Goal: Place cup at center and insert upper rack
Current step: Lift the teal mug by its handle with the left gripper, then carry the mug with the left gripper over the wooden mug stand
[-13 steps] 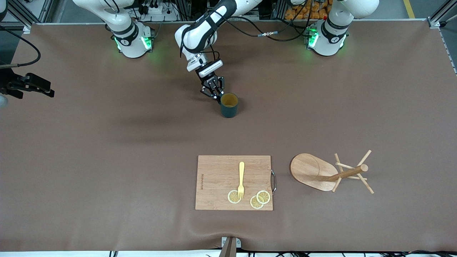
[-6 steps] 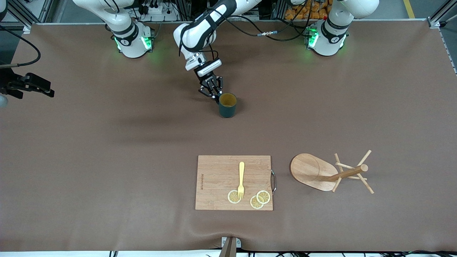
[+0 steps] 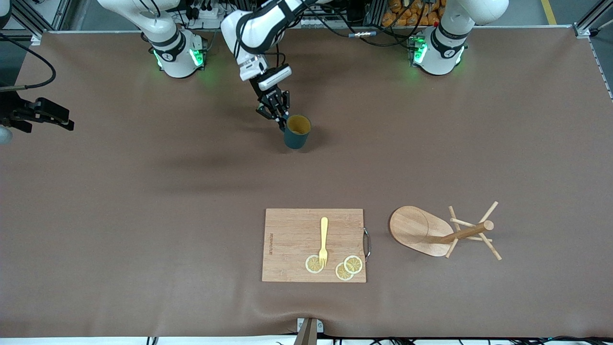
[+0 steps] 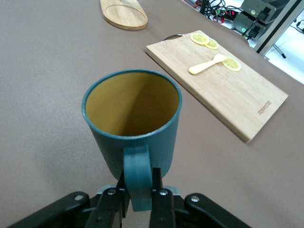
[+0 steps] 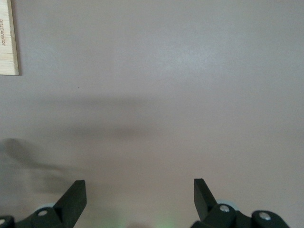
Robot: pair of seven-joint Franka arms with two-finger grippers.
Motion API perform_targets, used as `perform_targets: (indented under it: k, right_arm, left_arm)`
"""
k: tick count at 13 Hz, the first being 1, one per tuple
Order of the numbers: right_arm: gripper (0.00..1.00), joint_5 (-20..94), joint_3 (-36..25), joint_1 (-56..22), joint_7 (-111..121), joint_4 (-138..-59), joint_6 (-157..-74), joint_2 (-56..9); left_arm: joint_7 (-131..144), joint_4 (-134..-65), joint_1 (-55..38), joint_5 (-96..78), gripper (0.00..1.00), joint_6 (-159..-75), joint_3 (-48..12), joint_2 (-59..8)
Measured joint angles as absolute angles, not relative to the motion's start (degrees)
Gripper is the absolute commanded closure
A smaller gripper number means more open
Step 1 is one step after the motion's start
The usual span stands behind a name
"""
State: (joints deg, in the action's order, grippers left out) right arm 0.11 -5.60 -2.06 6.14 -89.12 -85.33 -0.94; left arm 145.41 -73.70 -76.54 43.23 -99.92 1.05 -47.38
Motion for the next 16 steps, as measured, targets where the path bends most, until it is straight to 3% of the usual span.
perform_targets:
  k: [7, 13, 16]
  right_arm:
    - [0.00, 0.1, -5.5, -2.1, 6.1, -89.1, -85.3, -0.9]
    - [0.00, 0.1, -5.4, -2.1, 6.1, -89.0, -85.3, -0.9]
    - [0.00, 0.2, -5.3, -2.2, 6.1, -89.0, -85.3, -0.9]
  left_arm:
    - [141.4, -73.6, -74.3, 38.1, 1.00, -100.6, 1.0, -36.8]
    - [139.3, -73.5, -72.2, 30.8, 1.00, -103.3, 0.9, -32.7]
    - [138.3, -73.5, -69.1, 25.2, 1.00, -105.1, 1.1, -26.8]
